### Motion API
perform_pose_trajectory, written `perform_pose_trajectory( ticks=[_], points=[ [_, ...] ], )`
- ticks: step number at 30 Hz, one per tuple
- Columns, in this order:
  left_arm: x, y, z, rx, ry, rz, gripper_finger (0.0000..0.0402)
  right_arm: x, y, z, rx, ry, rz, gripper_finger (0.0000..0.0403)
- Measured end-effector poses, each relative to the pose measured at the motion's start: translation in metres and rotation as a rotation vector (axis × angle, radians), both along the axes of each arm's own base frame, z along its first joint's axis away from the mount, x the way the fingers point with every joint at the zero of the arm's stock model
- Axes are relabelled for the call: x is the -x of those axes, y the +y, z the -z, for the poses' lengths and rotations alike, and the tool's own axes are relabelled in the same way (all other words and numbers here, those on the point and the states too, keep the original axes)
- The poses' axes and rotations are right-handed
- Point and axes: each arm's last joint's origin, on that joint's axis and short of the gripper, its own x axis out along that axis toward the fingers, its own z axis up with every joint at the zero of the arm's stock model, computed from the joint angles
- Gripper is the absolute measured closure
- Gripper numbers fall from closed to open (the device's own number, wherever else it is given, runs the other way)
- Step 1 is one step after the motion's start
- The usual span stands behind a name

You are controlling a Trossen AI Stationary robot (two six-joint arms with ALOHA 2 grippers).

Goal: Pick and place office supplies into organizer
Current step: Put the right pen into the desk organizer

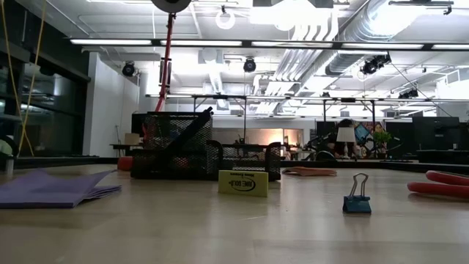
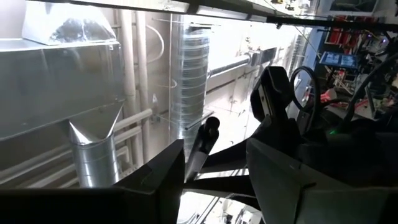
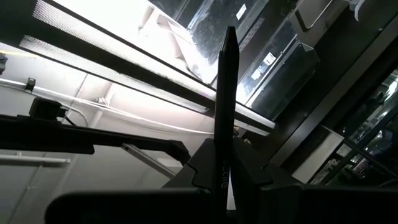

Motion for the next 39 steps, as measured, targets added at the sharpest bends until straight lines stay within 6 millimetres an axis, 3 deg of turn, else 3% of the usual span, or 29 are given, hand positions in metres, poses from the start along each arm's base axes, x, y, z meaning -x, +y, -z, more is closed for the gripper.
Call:
perform_pose_trajectory(
  ticks=[27, 39],
  points=[
    [-0.0006, -0.0073, 0.0025, -0.061, 0.040, 0.001, 0.0247, -0.0002, 0.0084, 0.0012, 0.002, 0.035, 0.007, 0.0391],
    [-0.0026, -0.0076, 0.0058, -0.085, 0.088, -0.016, 0.0330, -0.0006, 0.0084, 0.0015, 0.007, 0.039, 0.005, 0.0391]
  ],
)
